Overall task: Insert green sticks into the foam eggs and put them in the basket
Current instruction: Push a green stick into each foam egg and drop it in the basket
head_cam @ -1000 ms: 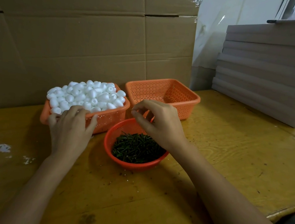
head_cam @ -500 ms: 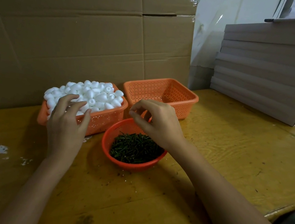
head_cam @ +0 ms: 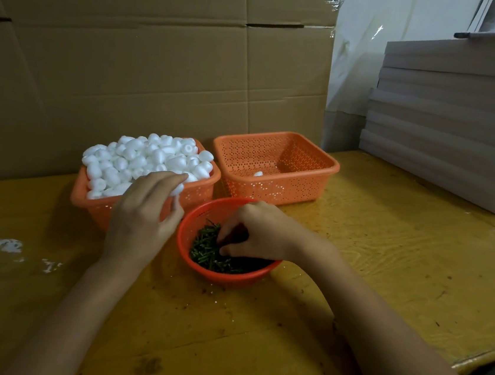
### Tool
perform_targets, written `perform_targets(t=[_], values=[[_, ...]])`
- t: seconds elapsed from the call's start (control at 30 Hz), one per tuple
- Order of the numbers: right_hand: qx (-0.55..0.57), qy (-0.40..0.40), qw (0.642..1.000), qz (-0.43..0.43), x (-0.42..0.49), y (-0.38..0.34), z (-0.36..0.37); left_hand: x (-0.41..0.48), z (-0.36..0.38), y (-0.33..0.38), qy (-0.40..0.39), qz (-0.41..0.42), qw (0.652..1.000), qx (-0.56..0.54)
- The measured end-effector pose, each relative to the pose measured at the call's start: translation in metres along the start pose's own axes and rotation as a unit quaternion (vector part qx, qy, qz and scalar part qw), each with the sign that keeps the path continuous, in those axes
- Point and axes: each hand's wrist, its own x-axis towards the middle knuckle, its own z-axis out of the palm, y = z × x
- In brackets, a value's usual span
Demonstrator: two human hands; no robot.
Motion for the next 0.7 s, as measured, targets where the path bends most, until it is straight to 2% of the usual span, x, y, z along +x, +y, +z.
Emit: perform_targets(t=[0.13,0.33,0.53,0.7], values=[[0.009,-0.004,1.000,0.002,0.000,-0.001,-0.001,-0.001,0.003,0.002,0.003,0.010,1.000,-0.018],[0.017,-0.002,1.000,-0.001,0.000,-0.002,-0.002,0.001,0.004,0.011,0.022,-0.032,0.994,-0.099],[0.011,-0.031,0.999,-0.014,0.000,-0.003,-0.001,0.003,0.005,0.016,0.005,-0.042,0.988,-0.148],[0.011,-0.010,1.000,-0.012,0.000,-0.001,0.000,0.000,0.006,0.022,-0.033,-0.142,0.956,-0.256]])
